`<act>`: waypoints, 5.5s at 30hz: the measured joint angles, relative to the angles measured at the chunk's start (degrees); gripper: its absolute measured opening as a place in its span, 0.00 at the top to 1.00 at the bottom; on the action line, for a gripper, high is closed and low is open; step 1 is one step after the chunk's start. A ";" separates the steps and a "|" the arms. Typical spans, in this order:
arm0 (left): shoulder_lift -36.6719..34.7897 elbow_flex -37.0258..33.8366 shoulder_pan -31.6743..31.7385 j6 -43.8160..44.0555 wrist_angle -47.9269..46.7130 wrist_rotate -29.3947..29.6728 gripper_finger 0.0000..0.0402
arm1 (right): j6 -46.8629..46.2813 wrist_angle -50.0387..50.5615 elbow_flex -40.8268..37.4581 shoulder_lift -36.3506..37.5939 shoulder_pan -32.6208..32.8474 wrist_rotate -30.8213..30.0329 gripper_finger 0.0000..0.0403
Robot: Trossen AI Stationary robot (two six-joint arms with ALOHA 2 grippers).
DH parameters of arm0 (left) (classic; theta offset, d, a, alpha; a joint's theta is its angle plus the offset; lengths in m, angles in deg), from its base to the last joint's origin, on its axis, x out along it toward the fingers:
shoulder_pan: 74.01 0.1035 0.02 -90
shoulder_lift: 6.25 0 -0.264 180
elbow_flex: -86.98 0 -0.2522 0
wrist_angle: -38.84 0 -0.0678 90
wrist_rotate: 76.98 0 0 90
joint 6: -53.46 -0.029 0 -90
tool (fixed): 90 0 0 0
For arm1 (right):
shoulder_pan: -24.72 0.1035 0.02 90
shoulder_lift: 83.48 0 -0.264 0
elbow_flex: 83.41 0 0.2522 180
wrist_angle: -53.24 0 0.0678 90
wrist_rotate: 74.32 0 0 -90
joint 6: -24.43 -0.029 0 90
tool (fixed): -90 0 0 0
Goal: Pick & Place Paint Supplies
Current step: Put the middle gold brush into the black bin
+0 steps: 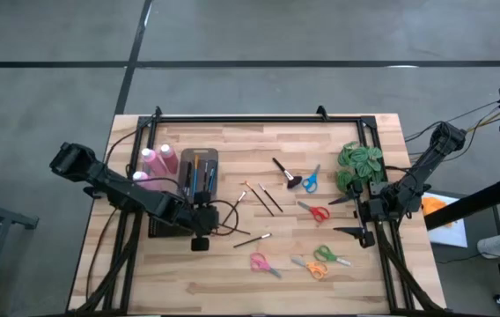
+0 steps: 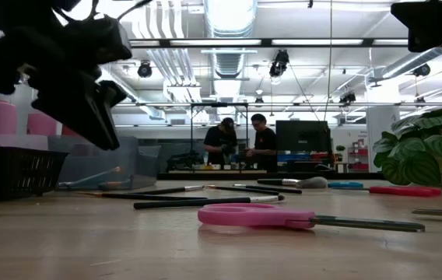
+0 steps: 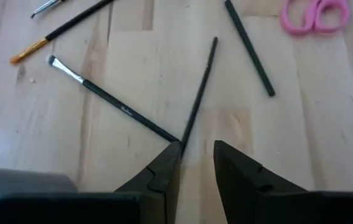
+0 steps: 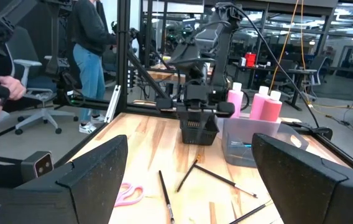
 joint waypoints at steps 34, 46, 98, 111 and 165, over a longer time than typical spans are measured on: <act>4.13 -5.96 2.76 -4.51 11.73 -1.73 0.76 | -0.02 0.00 0.00 -0.02 0.02 0.00 0.15; 4.24 0.74 0.30 -3.83 3.41 -0.72 0.76 | 0.02 0.01 0.00 0.00 0.00 0.00 0.15; 16.72 3.20 6.42 -12.55 16.72 2.28 0.76 | -0.09 0.04 0.00 0.00 0.02 0.00 0.15; 17.84 2.91 6.48 -11.75 15.46 -3.49 0.76 | -0.09 0.02 0.00 -0.03 0.00 0.00 0.15; 17.40 18.47 -4.54 19.82 -13.79 -3.57 0.76 | -0.05 0.00 -0.01 -0.02 0.02 0.00 0.15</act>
